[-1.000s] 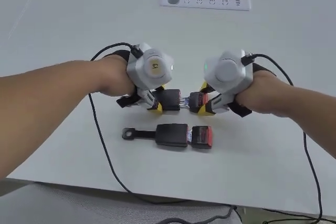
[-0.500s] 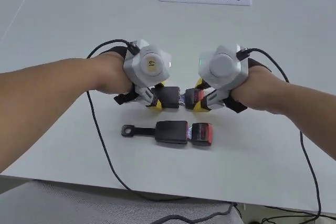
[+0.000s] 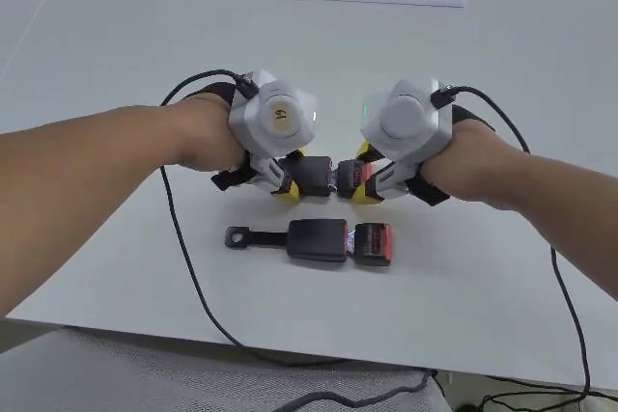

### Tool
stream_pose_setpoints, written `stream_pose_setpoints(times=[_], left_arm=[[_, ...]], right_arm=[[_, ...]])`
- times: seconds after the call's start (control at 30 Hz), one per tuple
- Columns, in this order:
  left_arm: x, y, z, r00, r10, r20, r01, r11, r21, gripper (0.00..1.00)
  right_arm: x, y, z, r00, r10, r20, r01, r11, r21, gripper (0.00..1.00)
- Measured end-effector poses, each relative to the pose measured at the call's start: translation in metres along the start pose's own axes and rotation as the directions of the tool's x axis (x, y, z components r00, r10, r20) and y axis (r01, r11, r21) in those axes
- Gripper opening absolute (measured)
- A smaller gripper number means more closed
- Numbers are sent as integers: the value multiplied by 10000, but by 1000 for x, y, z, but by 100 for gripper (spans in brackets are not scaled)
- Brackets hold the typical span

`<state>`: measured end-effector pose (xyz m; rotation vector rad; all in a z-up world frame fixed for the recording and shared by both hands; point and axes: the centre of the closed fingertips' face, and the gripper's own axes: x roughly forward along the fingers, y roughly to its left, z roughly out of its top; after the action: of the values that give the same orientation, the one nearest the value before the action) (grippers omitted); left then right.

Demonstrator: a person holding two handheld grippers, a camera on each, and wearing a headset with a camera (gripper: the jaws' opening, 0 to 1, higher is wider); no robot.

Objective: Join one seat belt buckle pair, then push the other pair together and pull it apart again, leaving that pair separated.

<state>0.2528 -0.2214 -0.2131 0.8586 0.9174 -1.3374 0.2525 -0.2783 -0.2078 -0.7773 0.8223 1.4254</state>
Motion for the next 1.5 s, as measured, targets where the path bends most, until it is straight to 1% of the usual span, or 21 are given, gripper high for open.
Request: stream_pose_setpoints(times=[0.1,0.37,0.43,0.5,0.6,0.8,0.9,1.0,1.1,1.17,1.23,1.27,1.37,1.43,1.5], left_arm=[[0,0,0,10000,16,-32,-16,10000,-41,32],[1,0,0,10000,54,-79,-55,9999,-132,33],[0,-1,1,10000,58,-55,-58,9999,-141,33],[0,-1,1,10000,76,-17,-76,9998,-166,33],[0,-1,1,9999,95,44,-94,9997,-210,33],[0,0,1,10000,91,9,-90,9998,-199,33],[0,0,1,10000,93,17,-92,9997,-213,33],[0,0,0,9999,108,30,-107,9997,-198,33],[1,0,-1,9999,102,70,-100,9997,-235,33],[1,0,-1,9999,97,77,-95,9997,-232,33],[0,0,-1,9999,92,70,-90,9997,-232,33],[0,-1,-1,9999,90,70,-89,9997,-237,33],[0,-1,-1,9999,95,79,-93,9996,-248,33],[0,-2,0,9999,96,86,-94,9997,-238,33],[0,-1,-1,9999,78,80,-76,9997,-239,33]], right_arm=[[-2,-1,0,10000,-21,6,20,10000,39,30],[0,1,-2,10000,-67,18,67,9998,164,31],[0,1,-2,10000,-68,18,67,9998,179,31],[-4,2,0,10000,-73,6,73,9998,204,31],[-1,1,0,10000,-68,6,68,9998,192,31],[0,2,0,10000,-40,12,40,9998,176,31],[0,-1,-1,10000,-52,6,52,9999,156,31],[-3,1,0,10000,-75,9,75,9999,136,31],[-1,3,-1,10000,-95,23,94,9998,155,31],[-1,1,-2,10000,-85,21,85,9998,176,31],[-3,2,-1,10000,-82,-16,83,9998,185,31],[-3,2,-2,9999,-96,-104,97,9999,138,31],[-3,0,-6,9998,-111,-173,113,9998,158,31],[-4,3,-9,9997,-112,-209,116,9997,195,32],[-5,1,-12,9997,-121,-225,126,9997,227,32]])
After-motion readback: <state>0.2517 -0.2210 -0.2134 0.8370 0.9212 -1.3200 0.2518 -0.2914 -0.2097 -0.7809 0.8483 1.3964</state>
